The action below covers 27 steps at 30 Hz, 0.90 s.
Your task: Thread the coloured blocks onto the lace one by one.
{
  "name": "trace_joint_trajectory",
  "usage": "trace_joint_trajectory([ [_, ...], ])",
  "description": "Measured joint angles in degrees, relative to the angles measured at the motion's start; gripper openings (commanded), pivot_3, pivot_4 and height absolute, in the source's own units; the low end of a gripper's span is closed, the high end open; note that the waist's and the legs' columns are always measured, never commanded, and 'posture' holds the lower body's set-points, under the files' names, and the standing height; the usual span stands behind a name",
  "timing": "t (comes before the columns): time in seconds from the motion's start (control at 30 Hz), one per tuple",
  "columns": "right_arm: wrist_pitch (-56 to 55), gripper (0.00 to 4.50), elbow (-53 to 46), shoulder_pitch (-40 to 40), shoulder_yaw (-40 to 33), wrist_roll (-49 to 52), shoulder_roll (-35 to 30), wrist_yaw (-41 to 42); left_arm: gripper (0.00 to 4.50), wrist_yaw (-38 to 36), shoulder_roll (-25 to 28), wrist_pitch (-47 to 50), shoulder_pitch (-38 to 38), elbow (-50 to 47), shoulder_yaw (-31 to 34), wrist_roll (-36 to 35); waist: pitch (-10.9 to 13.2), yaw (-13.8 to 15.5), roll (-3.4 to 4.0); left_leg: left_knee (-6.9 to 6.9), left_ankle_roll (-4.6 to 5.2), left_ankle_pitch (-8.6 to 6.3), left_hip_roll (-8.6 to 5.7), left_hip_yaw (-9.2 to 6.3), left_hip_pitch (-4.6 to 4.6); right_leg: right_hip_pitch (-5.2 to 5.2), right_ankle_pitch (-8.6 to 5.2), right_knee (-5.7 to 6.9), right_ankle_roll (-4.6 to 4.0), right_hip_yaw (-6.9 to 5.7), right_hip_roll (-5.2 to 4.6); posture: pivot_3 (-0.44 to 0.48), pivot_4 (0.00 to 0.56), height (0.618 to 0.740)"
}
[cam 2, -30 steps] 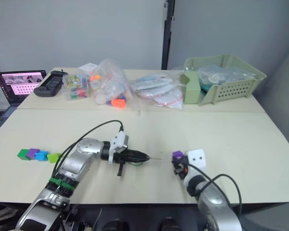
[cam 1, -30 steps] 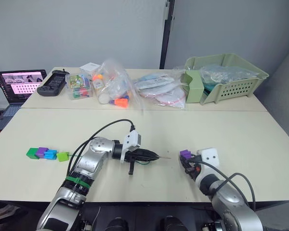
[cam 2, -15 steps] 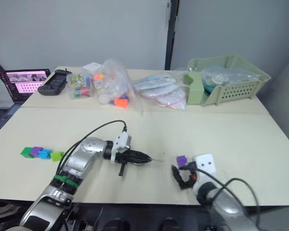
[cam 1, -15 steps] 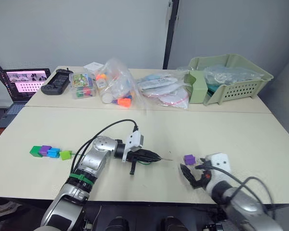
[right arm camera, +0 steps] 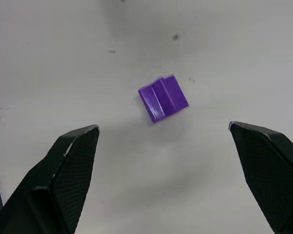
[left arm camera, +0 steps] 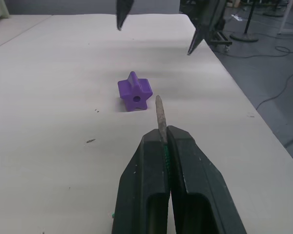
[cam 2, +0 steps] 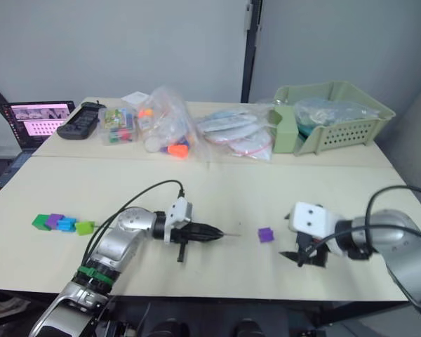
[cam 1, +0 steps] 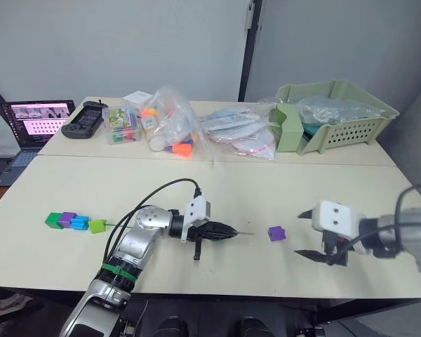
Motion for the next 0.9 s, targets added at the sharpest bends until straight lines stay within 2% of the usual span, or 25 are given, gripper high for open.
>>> trace_joint_trajectory([
  [0.17,-4.8,4.49,10.4,-13.5,12.4,-6.9,3.6,9.4,0.0,2.2,-0.1,1.3,1.5,-2.8,-0.2,0.2,0.0,0.2,0.01,0.03,0.0,0.0,-0.01,0.0,-0.08,-0.07,0.0,0.01,0.0,0.0,-0.04,0.0,0.15,0.733],
  [0.3,-7.2,4.49,15.9,-18.0,17.6,-10.9,7.6,12.8,0.0,3.9,-0.3,2.3,1.7,-4.1,-0.3,0.4,0.0,0.3,0.02,0.02,0.0,0.0,-0.02,0.0,-0.09,-0.1,0.01,0.04,0.0,0.0,-0.06,0.0,0.15,0.733],
  [0.47,-9.3,4.49,21.0,-20.9,20.1,-14.8,10.3,14.9,0.0,5.3,-0.5,3.2,1.7,-4.6,-0.6,1.3,0.0,0.3,0.03,0.03,0.0,0.0,-0.03,0.01,-0.09,-0.12,0.01,0.08,-0.01,-0.01,-0.06,0.0,0.15,0.733],
  [0.57,-9.7,3.73,22.7,-21.0,20.7,-15.8,11.5,15.2,0.0,5.8,-0.8,3.3,1.7,-4.8,-0.9,1.3,0.0,0.3,0.03,0.03,0.0,0.0,-0.03,0.01,-0.09,-0.12,0.01,0.09,-0.01,0.0,-0.06,0.0,0.15,0.733],
  [0.8,-7.9,1.41,21.5,-21.0,21.4,-17.0,11.8,16.8,0.0,6.3,-1.5,3.4,1.2,-4.8,-1.1,1.4,0.0,0.3,0.03,0.03,0.0,0.0,-0.03,0.01,-0.09,-0.13,0.01,0.11,-0.01,-0.01,-0.06,0.0,0.15,0.733],
  [0.9,-6.6,1.36,20.6,-20.5,21.1,-17.0,11.8,16.5,0.0,6.3,-1.7,3.4,0.5,-4.7,-1.5,1.7,0.0,0.3,0.03,0.03,0.0,0.0,-0.03,0.01,-0.09,-0.13,0.01,0.11,-0.02,0.0,-0.07,0.0,0.15,0.733],
])
